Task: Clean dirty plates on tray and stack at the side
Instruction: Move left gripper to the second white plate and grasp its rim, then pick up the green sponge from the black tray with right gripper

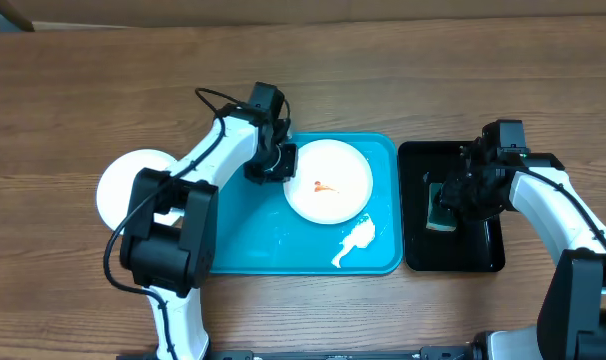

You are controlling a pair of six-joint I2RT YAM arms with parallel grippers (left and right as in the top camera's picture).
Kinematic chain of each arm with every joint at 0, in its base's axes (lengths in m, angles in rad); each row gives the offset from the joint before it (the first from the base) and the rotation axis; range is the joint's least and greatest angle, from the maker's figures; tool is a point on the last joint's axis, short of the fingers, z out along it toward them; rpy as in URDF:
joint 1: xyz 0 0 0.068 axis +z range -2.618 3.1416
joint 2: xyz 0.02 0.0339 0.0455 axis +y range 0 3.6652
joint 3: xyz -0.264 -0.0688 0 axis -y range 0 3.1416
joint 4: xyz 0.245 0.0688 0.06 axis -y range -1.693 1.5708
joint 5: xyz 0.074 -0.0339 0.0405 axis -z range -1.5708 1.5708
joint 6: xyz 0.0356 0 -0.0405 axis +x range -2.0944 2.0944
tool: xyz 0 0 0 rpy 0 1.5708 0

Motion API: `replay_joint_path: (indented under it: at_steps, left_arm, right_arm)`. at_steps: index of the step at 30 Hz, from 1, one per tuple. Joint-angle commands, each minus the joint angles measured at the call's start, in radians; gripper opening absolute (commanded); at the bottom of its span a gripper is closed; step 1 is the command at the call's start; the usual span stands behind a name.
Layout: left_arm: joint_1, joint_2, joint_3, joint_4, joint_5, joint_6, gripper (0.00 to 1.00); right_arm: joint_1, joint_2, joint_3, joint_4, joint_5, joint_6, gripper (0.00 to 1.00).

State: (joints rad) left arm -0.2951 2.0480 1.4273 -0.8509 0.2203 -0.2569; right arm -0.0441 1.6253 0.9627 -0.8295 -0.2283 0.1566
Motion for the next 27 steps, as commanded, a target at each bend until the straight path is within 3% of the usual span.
replay_joint_path:
  at_steps: [1,9,20,24,27]
  left_arm:
    - [0.010,-0.108,-0.009,-0.053,-0.116,-0.106,0.04]
    - [-0.015,-0.105,-0.021,-0.133,-0.120,-0.126,0.04]
    - [-0.026,-0.090,-0.074,-0.132,-0.119,-0.126,0.04]
    - [-0.026,-0.090,-0.074,-0.132,-0.116,-0.126,0.04]
    - [-0.026,-0.090,-0.074,-0.132,-0.116,-0.126,0.04]
  right_arm:
    - [0.005,-0.012,0.005,-0.005,0.003,0.000,0.45]
    - [0.005,-0.012,0.005,-0.008,0.003,0.000,0.45]
    - [0.005,0.058,0.005,-0.011,0.018,0.000,0.43]
    - [0.005,0.112,0.005,-0.010,0.018,0.003,0.33]
    - [0.005,0.141,0.005,-0.001,0.018,0.003,0.15]
